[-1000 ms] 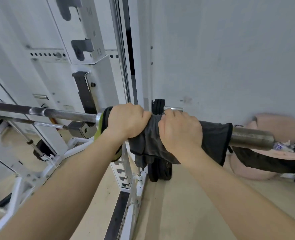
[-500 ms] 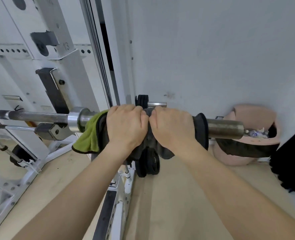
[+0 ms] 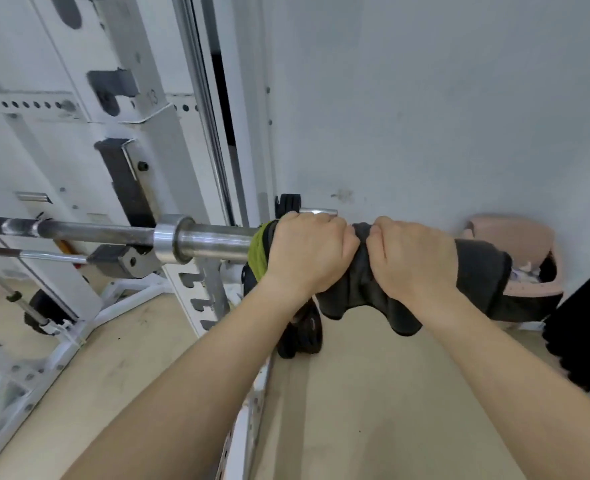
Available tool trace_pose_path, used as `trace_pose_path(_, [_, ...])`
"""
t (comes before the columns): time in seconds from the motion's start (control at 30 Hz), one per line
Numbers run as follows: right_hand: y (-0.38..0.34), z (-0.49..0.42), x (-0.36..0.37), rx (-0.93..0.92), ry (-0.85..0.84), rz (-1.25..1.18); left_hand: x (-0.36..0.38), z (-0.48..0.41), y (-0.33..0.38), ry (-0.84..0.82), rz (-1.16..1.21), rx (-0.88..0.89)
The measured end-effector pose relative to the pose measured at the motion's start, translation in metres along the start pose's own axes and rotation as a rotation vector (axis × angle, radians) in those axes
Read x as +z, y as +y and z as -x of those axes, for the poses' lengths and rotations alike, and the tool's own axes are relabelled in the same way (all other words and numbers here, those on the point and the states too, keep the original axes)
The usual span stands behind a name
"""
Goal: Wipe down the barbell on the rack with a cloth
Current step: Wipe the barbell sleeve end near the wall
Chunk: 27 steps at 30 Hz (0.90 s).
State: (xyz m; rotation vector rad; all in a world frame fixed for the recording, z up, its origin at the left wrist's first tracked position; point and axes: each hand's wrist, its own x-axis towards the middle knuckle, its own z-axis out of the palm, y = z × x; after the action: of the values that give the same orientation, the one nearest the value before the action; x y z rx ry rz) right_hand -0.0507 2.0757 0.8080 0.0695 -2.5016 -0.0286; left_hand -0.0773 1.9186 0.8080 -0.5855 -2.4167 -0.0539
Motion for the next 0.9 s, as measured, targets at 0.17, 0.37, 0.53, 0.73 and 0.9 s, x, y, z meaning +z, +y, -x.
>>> trace_pose_path(0.17, [-0.095, -0.03, 0.001, -0.108, -0.135, -0.124, -0.021, 0.034, -0.111, -0.083, -0.116, -0.061])
trace_pose_path(0.37, [-0.115, -0.043, 0.002, -0.154, -0.151, -0.149, -0.02, 0.023, -0.118, -0.189, -0.219, -0.049])
trace_pose_path(0.53, [-0.119, -0.015, 0.016, -0.116, 0.027, -0.063, -0.023, -0.003, -0.125, -0.523, -0.115, 0.014])
trace_pose_path(0.73, [-0.105, -0.045, -0.004, -0.246, -0.201, -0.228, -0.018, 0.026, -0.103, -0.13, -0.134, -0.186])
trace_pose_path(0.9, [-0.081, -0.06, -0.005, -0.159, -0.486, -0.317, -0.002, 0.037, -0.069, 0.107, -0.121, -0.29])
